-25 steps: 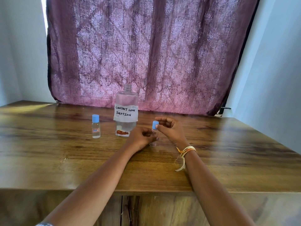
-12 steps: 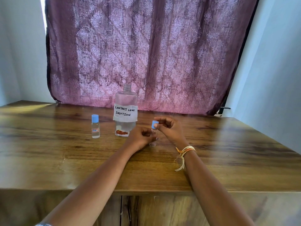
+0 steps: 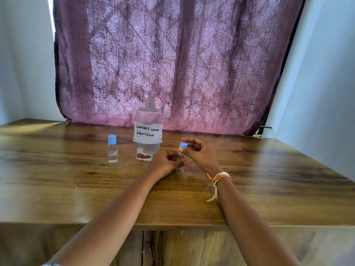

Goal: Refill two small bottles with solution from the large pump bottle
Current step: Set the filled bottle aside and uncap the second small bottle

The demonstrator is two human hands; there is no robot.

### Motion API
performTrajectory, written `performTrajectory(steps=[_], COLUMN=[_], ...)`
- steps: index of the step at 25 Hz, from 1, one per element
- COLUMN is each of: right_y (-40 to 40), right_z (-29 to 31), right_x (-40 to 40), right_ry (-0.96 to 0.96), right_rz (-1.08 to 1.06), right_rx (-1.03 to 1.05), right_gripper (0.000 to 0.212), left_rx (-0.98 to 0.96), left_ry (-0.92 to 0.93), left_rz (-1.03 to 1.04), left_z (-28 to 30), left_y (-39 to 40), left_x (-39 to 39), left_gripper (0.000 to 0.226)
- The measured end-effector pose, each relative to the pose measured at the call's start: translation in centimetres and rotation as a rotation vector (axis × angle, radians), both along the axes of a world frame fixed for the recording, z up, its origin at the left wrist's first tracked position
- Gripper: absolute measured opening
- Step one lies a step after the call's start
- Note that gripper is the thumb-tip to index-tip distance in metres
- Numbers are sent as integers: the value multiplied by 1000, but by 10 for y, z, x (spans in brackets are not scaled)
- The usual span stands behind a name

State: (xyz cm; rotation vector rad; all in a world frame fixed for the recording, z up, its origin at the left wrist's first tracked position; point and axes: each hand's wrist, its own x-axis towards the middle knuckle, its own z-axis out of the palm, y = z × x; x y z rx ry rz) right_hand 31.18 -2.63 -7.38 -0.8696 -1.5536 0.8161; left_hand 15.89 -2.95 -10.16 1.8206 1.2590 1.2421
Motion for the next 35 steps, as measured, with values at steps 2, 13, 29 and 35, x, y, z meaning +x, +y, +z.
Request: performTrajectory(steps=[2, 13, 29, 35], right_y=[-1, 1, 20, 13], right_z=[2, 7, -14, -14], right_x=[0, 4, 31, 30], right_ry=[30, 403, -669, -671], right_rz=[3, 34, -337, -271], right_rx=[-30, -371, -128, -157], right_gripper=[27, 4, 29, 54], left_rx=[-8, -19, 25, 29], left_ry=[5, 35, 107, 116], left_rz=[5, 77, 145, 142], left_z=[-1, -1, 0, -1], left_y=[2, 4, 2, 3], left_x=[0, 1, -2, -1], left_gripper=[18, 30, 34, 32])
